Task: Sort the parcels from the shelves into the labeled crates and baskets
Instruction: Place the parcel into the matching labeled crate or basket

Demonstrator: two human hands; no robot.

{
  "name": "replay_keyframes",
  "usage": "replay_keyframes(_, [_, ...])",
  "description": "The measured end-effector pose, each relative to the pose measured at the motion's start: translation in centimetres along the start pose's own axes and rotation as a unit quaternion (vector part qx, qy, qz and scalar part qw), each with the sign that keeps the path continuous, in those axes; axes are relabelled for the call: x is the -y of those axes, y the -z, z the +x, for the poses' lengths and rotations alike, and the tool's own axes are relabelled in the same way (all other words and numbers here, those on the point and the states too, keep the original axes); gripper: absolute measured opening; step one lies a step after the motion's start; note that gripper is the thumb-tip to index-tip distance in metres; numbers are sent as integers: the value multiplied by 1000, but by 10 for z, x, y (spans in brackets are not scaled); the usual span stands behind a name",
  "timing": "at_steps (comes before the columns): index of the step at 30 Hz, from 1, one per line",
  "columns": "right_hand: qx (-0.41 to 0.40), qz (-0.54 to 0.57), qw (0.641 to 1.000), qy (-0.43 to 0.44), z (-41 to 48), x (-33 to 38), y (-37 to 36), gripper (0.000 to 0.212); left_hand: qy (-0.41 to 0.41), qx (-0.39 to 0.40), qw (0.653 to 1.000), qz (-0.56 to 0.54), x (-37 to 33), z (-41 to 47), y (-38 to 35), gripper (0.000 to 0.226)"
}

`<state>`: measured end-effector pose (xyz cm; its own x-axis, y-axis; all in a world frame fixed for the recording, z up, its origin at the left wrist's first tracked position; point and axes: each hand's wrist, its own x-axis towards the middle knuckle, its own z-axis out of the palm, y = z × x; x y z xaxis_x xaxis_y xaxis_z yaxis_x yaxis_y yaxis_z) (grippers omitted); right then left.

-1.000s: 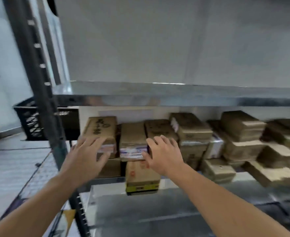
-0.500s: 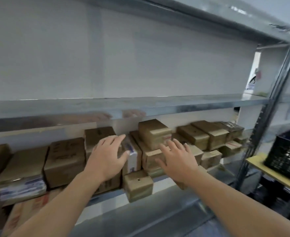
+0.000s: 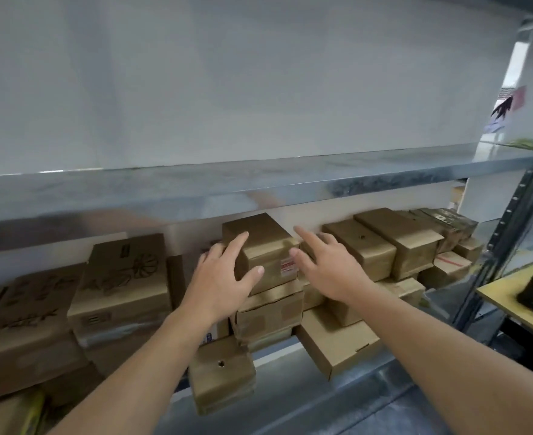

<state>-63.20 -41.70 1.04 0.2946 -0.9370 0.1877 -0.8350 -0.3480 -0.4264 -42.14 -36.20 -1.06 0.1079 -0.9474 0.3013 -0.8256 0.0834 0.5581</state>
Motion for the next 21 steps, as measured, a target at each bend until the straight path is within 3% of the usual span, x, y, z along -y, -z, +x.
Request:
replay_keyframes(6, [32, 153, 988, 10, 46, -20, -25, 55, 18, -35, 996, -75, -5, 18, -46, 61])
replay_keyframes(13, [22, 354, 935, 11, 59, -38, -31, 45, 21, -129, 980, -148, -30, 11, -60, 43])
replay_keyframes(18, [54, 458, 886, 54, 50, -66, -32, 38, 104, -291, 908, -282, -56, 6, -78, 32])
replay_keyframes(21, [60, 502, 861, 64, 35, -87, -30, 39, 176, -299, 885, -311, -77, -4, -92, 46])
